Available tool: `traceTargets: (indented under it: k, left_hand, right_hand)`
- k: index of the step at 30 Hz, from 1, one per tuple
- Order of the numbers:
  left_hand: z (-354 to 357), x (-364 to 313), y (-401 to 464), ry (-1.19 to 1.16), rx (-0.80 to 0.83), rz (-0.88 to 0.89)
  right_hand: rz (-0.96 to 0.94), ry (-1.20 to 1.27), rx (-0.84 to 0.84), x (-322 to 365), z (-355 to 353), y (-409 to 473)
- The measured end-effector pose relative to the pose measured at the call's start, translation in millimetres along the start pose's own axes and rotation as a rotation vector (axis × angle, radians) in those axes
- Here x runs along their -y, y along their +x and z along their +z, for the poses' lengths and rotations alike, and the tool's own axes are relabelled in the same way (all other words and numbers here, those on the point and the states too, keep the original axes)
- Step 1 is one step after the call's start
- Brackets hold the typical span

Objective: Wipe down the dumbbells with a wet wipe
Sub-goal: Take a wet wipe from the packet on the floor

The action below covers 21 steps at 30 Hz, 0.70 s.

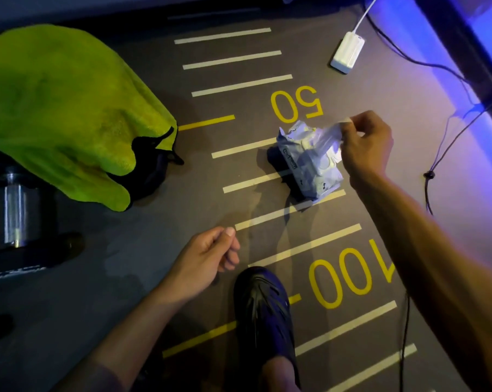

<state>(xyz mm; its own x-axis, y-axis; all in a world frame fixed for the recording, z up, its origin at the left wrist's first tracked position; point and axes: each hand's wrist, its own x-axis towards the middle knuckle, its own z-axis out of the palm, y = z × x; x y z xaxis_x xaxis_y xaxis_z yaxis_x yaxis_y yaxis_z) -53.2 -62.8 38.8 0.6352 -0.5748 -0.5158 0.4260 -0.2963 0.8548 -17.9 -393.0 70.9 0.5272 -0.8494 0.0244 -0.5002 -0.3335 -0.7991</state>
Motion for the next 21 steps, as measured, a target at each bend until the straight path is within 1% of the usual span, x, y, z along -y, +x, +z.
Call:
traceTargets:
  k: [3,7,9,10,12,13,15,17,18,21]
  left_hand:
    - [3,-1,-6,-0.013,-0.002,-0.002]
    - [2,-3,-12,-0.007,-0.007,0.0]
    - [0,-6,-16,-0.013,-0.031,0.006]
    - [-2,-7,-18,-0.012,-0.049,0.02]
    - [-8,-12,-21,-0.027,-0.116,0.081]
    - [-13,-15,-22,-0.056,-0.176,0.12]
    - [-24,-23,-28,-0.105,-0.292,0.21]
    - [-33,-35,-39,-0.104,-0.329,0.312]
    - [-37,-40,-45,-0.102,-0.294,0.347]
    - [-47,-50,-64,-0.115,-0.047,0.319]
  right_hand:
    - [-0.069,-0.005,-0.037,11,-6,-3]
    - [-0.183,0.059,-0.086,34,-18,-21]
    - [-0.222,0.073,-0.055,48,-24,-32]
    - [-0.246,0.067,0.007,54,-26,-39]
    - [-0.314,0.043,0.203,65,-27,-57]
    - [-0.344,0.034,0.327,70,-26,-69]
    - [-0.342,0.04,0.601,81,-26,-94]
    - [-0.338,0.02,0.838,93,-25,-115]
    - [-0.33,0.028,0.932,99,-24,-125]
    - [-0.223,0.206,1.173,121,-20,-152]
